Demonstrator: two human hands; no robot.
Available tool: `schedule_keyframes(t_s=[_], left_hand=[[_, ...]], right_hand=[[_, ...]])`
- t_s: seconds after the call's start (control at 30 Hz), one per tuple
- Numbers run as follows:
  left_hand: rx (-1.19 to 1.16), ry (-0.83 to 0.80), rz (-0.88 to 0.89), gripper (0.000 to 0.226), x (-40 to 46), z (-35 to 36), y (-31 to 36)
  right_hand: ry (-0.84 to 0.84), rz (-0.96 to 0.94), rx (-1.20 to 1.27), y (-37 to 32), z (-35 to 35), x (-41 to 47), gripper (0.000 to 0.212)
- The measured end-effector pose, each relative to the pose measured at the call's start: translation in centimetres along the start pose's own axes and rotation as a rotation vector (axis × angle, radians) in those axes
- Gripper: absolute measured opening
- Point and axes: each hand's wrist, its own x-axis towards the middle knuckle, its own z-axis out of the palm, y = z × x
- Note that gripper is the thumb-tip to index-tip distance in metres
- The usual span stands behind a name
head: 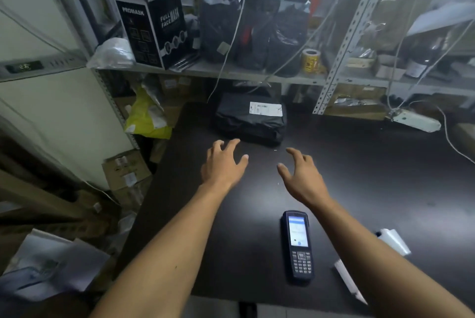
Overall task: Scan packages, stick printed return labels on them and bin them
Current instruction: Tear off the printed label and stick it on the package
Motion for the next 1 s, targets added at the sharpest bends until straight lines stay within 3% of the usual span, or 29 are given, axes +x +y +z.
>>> schedule_keyframes(t_s=[0.37, 0.6, 0.87, 1.0], left_hand=[[0.048, -0.024, -0.021, 0.055, 17.3, 0.8, 2.7], [-0.055, -0.071, -0.118, 0.060, 26.5, 4.4, 1.3], [0.004, -0.206, -0.123, 0.081, 35.2, 7.5, -1.4], [0.033, -0.206, -0.123, 0.080, 35.9, 8.6, -2.4]], right_hand=[[-0.025, 0.090, 0.155, 1.2, -0.7, 18.0, 0.060], [-0.123, 0.183, 0.265, 3.5, 2.2, 28.0, 0.070], [-0.121, 0.230, 0.366, 4.6, 7.4, 35.7, 0.085], [-0.092, 0.221, 0.368, 5.3, 8.7, 36.4, 0.086]])
